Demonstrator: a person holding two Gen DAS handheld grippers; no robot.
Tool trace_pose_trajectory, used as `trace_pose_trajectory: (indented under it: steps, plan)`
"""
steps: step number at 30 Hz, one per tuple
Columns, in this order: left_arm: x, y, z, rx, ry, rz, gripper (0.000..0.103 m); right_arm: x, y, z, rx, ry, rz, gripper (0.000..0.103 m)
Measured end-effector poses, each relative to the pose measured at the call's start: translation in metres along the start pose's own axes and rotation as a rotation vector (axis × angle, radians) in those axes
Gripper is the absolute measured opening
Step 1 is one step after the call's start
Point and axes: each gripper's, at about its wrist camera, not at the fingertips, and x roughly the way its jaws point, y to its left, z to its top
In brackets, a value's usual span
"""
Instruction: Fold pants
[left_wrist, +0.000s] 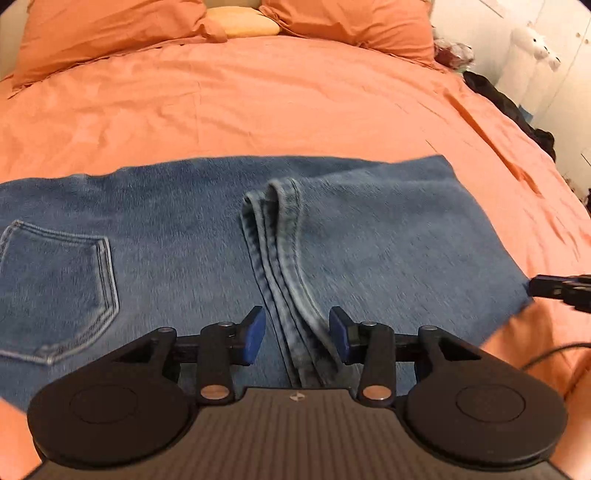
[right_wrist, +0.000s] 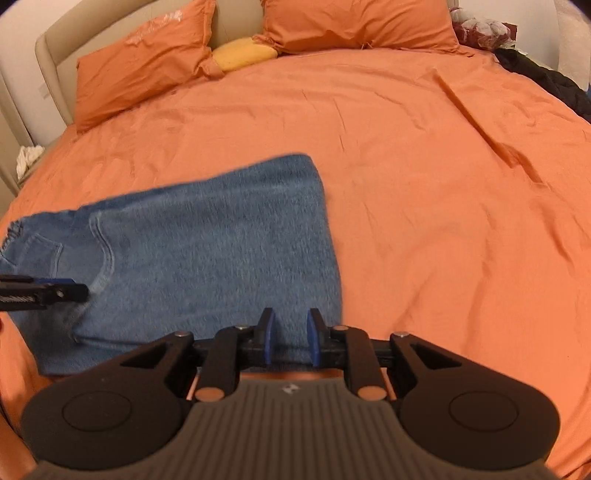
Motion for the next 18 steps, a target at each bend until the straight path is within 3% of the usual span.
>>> trace_pose_trajectory:
  steps: [4,8,13,16,18]
  plan:
    - [0.011,0.006,-0.004,-0.034,0.055,-0.013,0.044,0.017,-0.011,-0.003,0.054,0.057,0.004,0.012]
    - [0.022,0.006,-0.005,-0.043,0.089,-0.017,0.046,0.049,-0.01,-0.01,0.053,0.225,-0.022,0.004]
    - [0.024,-0.008,-0.006,0.033,0.079,0.03,0.047,0.05,-0.002,-0.01,0.019,0.211,-0.044,0.001]
    - [0.013,-0.01,-0.008,0.047,0.047,0.037,0.048,0.04,0.0,-0.012,0.018,0.196,-0.037,0.006]
    - [0.001,-0.011,-0.008,0.062,0.014,0.073,0.049,0.029,0.004,-0.013,0.003,0.173,-0.02,0.02]
